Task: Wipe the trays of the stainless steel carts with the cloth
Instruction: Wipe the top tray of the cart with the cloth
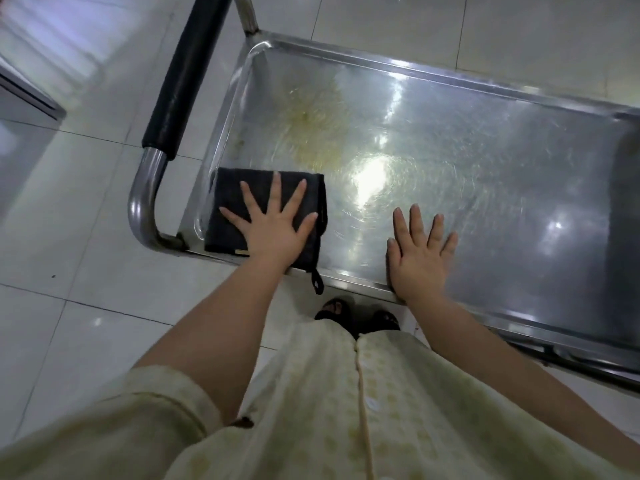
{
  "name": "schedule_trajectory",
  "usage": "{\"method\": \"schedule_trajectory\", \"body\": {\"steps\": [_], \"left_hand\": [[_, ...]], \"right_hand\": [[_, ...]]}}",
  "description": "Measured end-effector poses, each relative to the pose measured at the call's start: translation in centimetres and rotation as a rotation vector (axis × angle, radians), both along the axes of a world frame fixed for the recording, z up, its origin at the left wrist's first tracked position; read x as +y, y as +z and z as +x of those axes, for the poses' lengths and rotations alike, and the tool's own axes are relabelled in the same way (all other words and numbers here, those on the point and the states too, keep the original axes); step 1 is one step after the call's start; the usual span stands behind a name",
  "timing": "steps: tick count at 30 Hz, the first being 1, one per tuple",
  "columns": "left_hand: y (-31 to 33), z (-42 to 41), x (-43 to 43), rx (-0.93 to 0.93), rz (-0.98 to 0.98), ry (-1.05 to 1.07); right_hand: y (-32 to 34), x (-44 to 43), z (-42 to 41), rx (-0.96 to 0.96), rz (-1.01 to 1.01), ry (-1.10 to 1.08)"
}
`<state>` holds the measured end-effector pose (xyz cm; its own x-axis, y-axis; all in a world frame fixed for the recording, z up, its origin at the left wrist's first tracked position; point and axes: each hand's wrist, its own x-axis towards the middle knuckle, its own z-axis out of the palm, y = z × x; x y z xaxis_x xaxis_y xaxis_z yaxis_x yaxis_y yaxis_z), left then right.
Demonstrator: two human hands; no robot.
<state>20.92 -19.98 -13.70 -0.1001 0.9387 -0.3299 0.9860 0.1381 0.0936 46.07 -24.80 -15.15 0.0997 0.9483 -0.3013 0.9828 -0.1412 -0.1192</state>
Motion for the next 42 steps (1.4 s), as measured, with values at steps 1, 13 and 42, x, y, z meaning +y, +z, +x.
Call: {"method": "schedule_trajectory", "body": {"steps": [1,13,42], "left_hand": [[-0.1,2.3,-0.1,-0.03,0.007,-0.047],[-1.0,-5.7,1.3,0.015,0.05,0.029],[-0.9,-3.4,8.1,-0.006,0.087,-0.086]], "right_hand": [[0.0,0.1,0.1,-0.005,0.002,0.004],[0.2,0.3,0.2,-0.009,-0.057,0.003],[-0.1,12.6,-3.2,0.004,0.048,0.034]]}}
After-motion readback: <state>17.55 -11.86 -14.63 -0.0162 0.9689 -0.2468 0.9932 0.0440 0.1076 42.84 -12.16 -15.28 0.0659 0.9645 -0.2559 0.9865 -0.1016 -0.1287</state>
